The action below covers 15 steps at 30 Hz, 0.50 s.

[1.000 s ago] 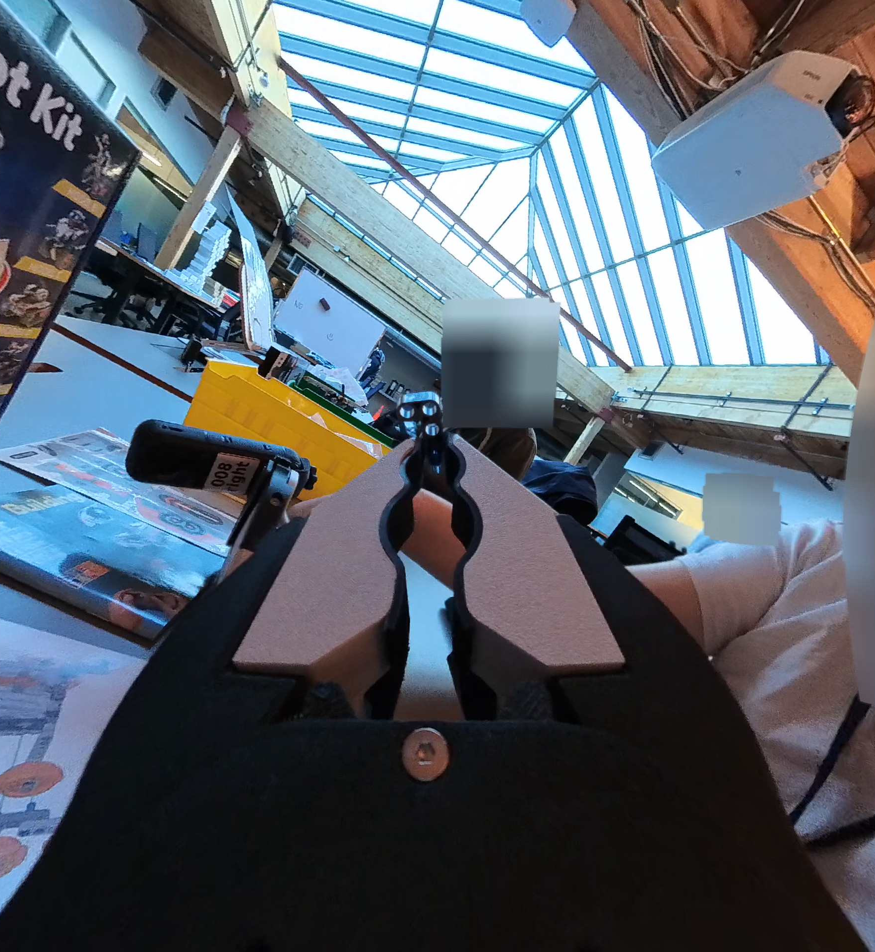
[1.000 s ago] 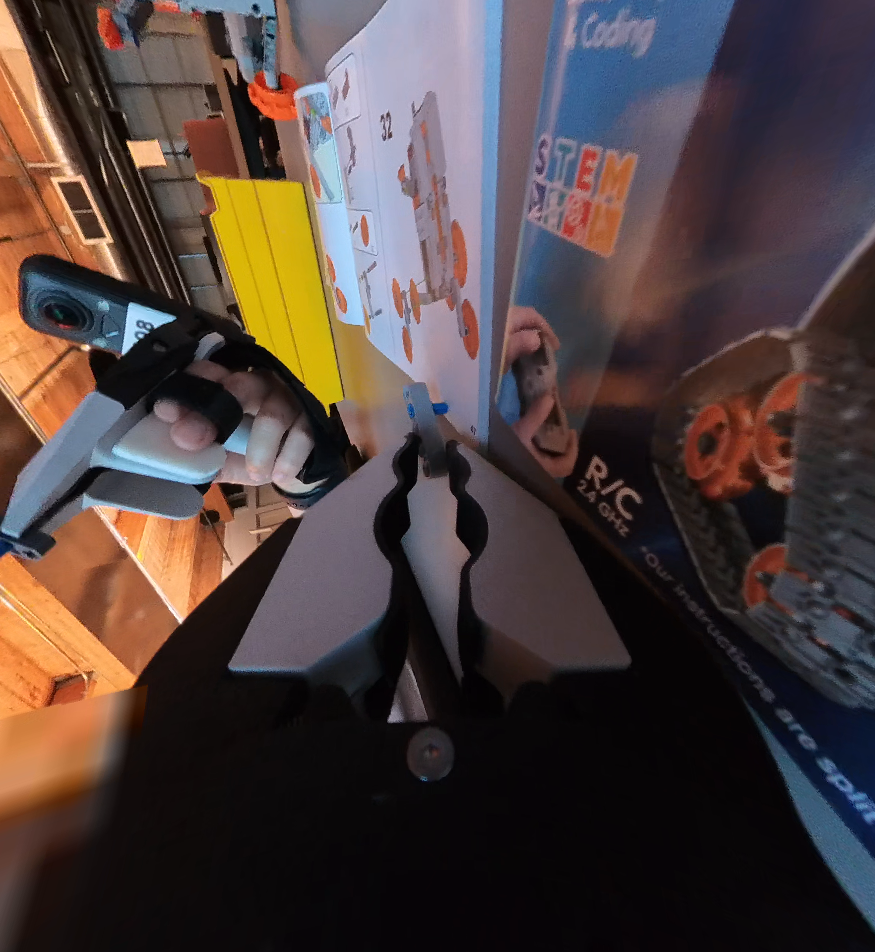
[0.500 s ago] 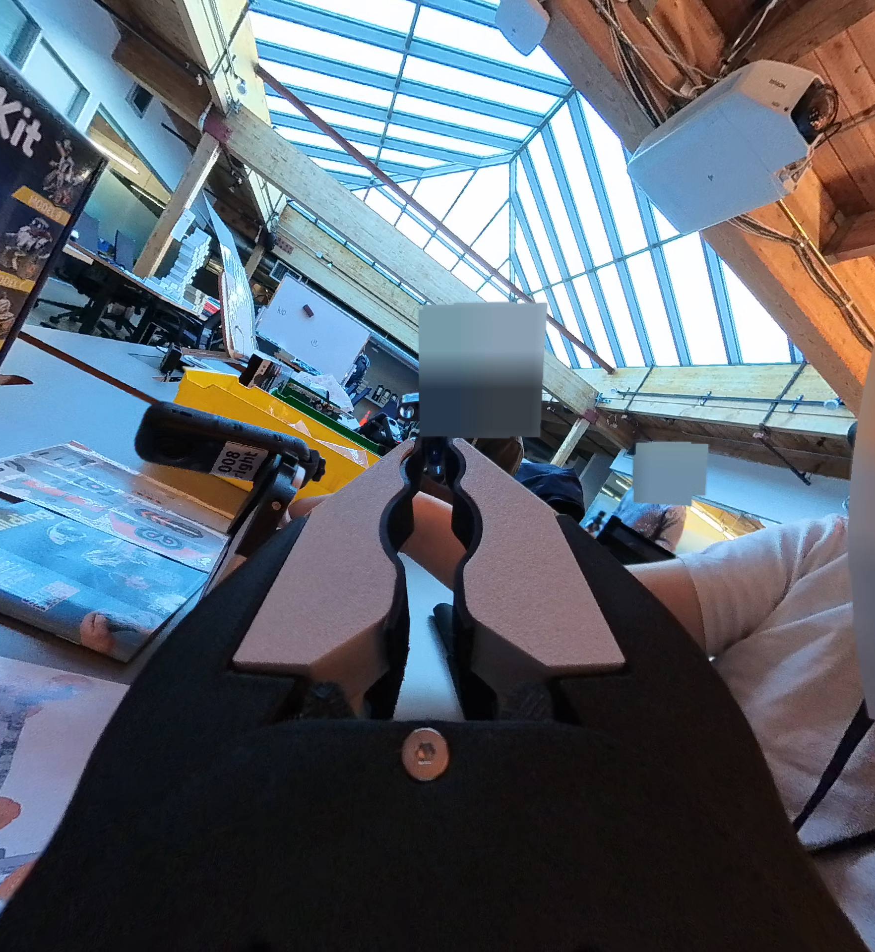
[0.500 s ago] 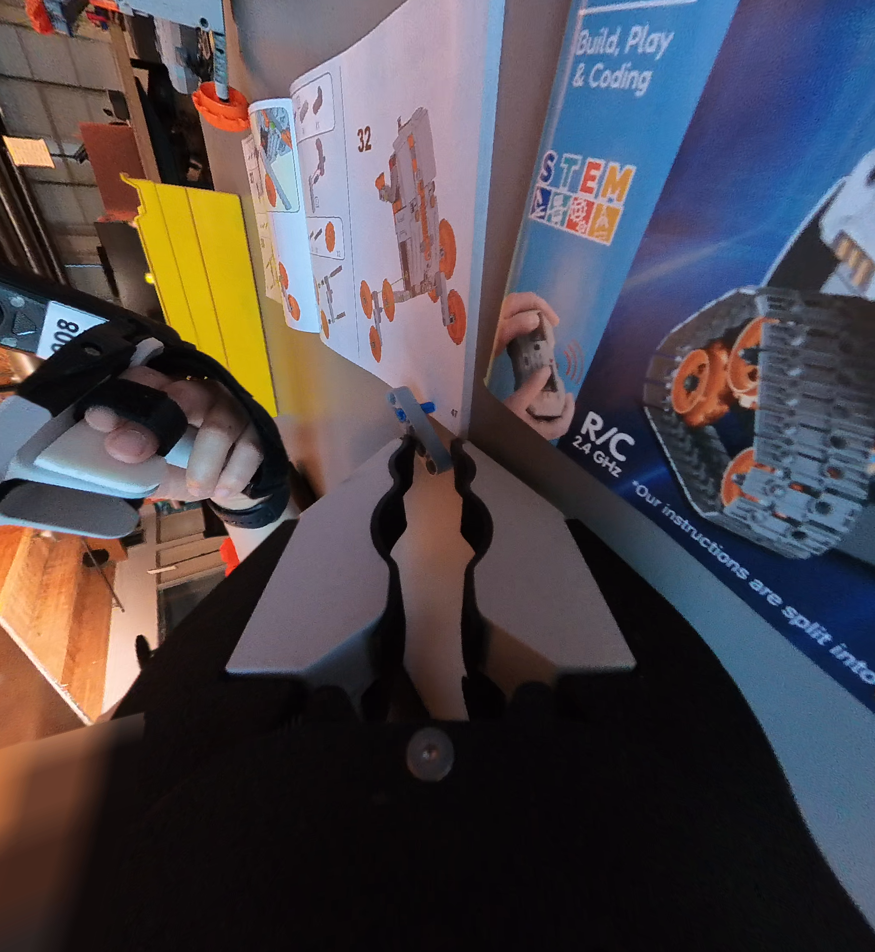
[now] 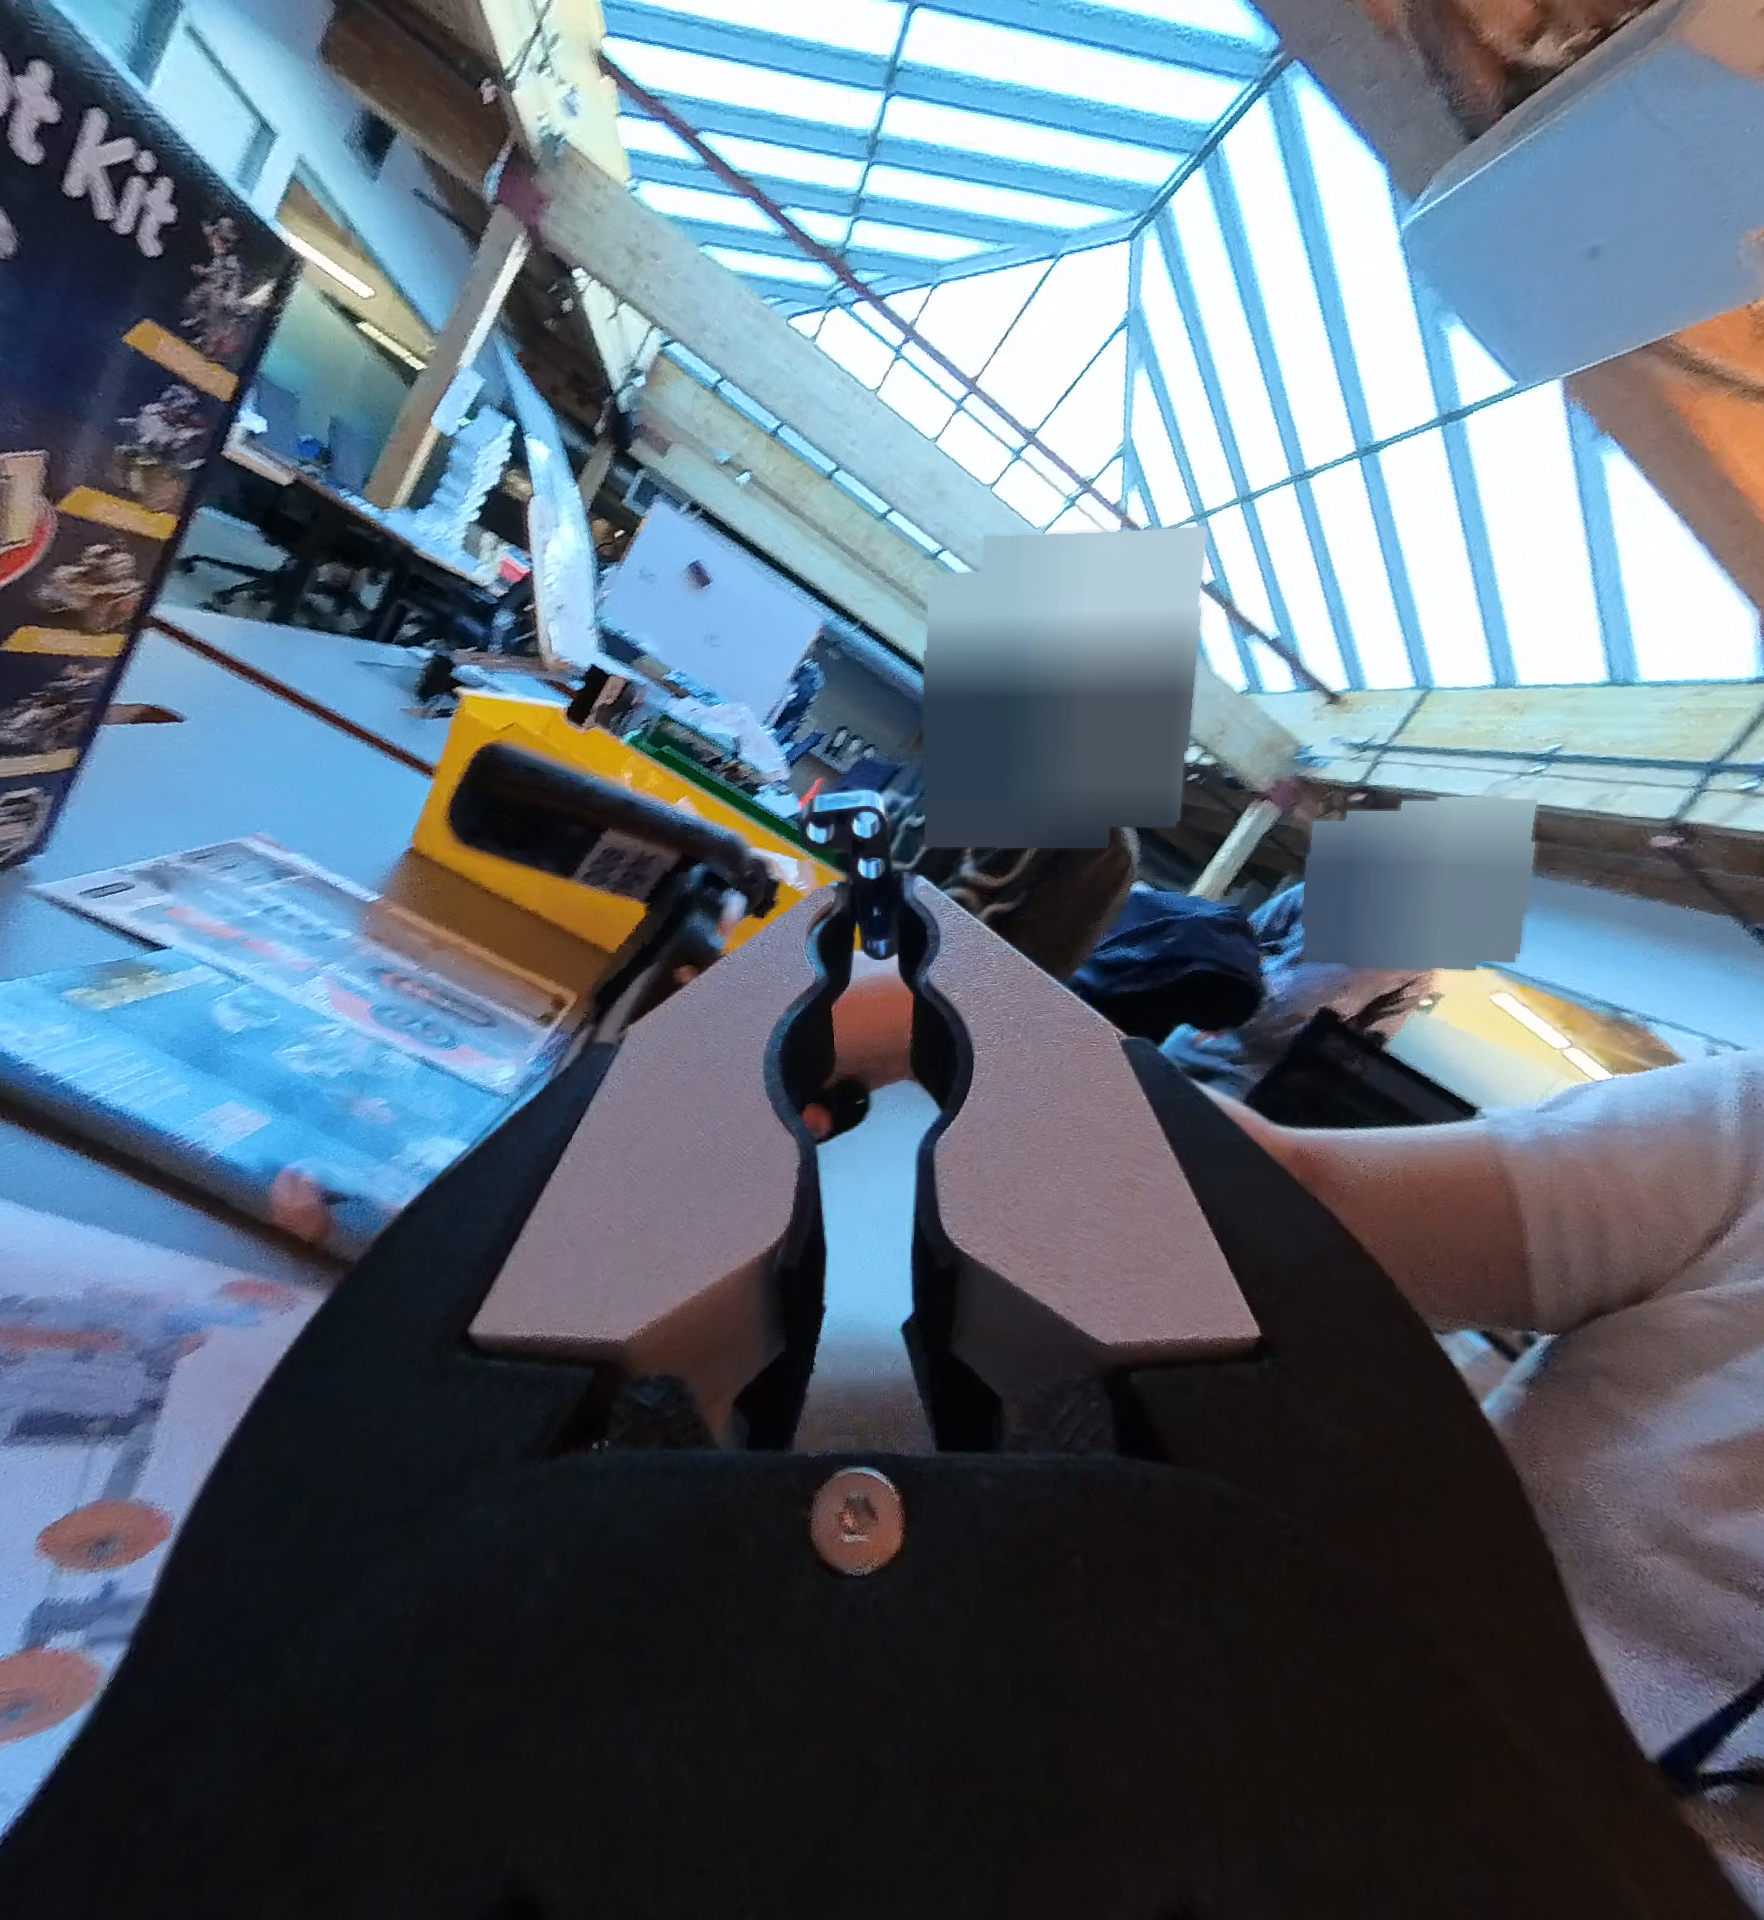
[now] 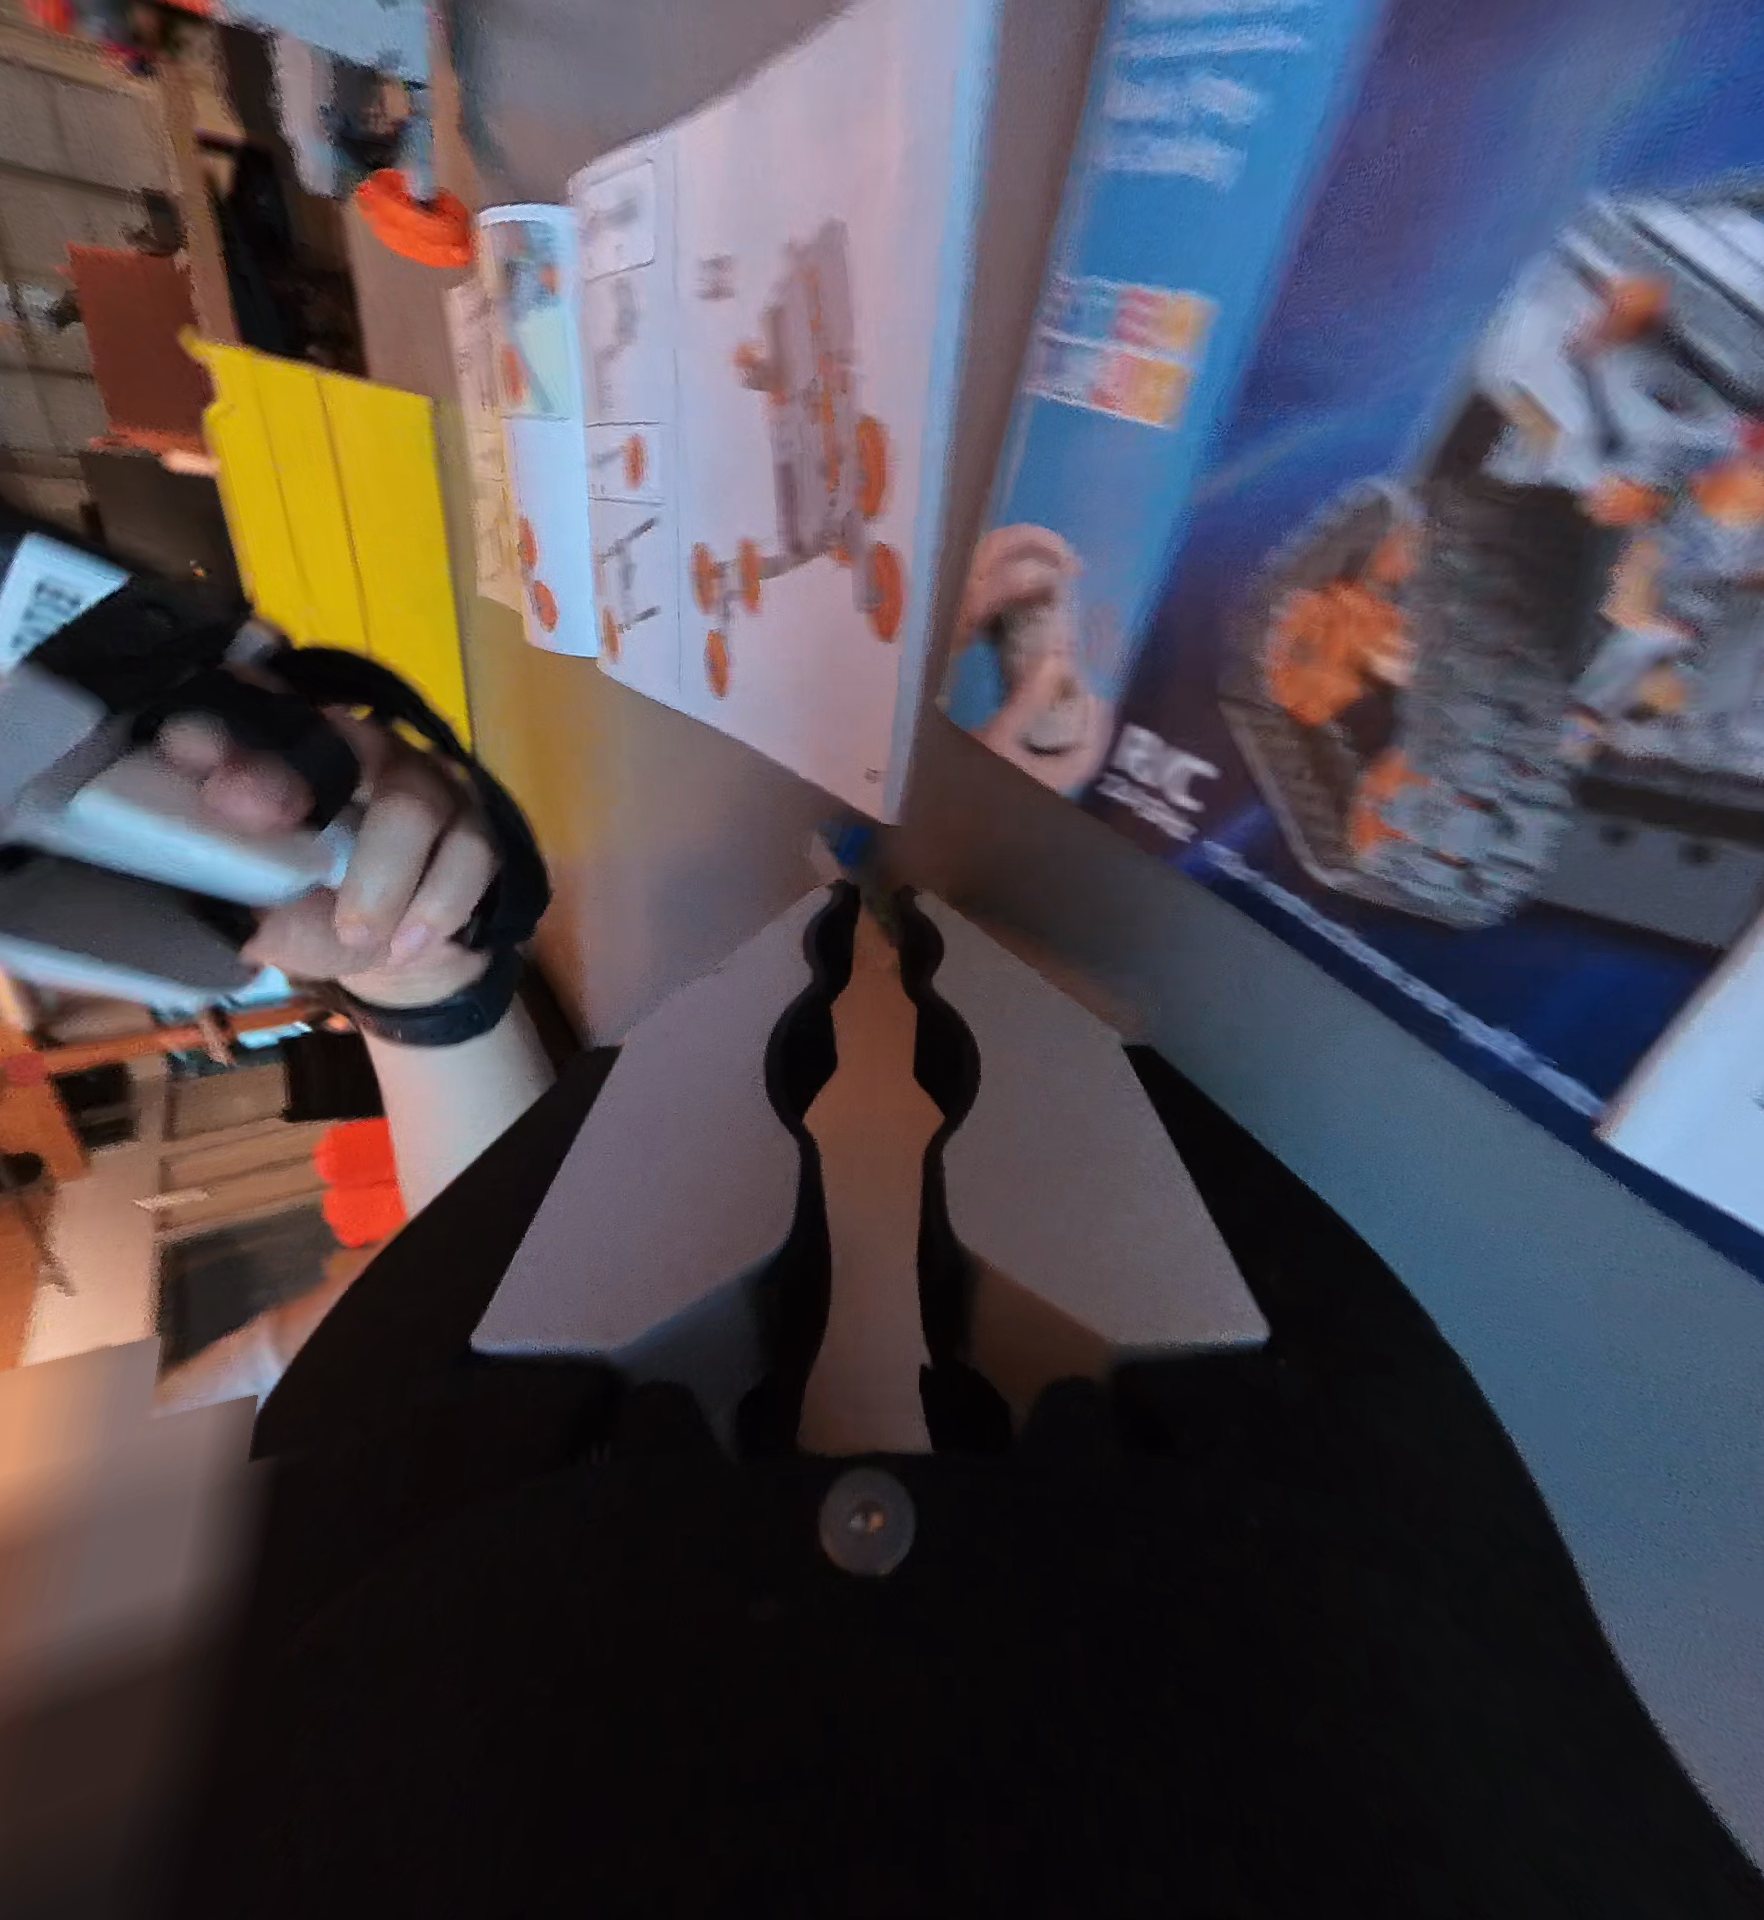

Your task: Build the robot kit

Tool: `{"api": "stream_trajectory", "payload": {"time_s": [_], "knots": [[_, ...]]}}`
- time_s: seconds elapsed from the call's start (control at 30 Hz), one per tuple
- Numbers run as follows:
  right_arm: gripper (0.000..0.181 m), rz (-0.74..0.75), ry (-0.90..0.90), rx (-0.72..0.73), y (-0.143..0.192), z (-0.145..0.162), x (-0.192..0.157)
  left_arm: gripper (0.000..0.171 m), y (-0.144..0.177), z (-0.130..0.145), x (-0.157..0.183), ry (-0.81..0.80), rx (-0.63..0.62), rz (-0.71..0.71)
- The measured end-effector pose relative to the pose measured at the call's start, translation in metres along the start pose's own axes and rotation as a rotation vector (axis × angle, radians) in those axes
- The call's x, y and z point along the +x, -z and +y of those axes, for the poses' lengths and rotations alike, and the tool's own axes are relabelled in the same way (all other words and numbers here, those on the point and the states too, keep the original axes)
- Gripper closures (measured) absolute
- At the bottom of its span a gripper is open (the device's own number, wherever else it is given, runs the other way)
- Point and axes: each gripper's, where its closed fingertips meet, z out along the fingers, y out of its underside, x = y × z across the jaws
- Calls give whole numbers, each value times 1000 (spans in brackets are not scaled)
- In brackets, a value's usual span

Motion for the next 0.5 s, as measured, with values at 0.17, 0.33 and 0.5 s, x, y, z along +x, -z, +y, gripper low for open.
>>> {"api": "stream_trajectory", "payload": {"time_s": [0.17, 0.33, 0.5], "knots": [[163, 103, 722, 51, 5, 10, -34, 168, 5, -6, -1, -6, 22, -8], [167, 511, 1442, 139, 7, 13, -39, 168, 6, -10, 1, -15, 32, -2], [153, 617, 1473, 49, -7, 11, -18, 168, 7, -9, 1, -16, 28, -7]]}}
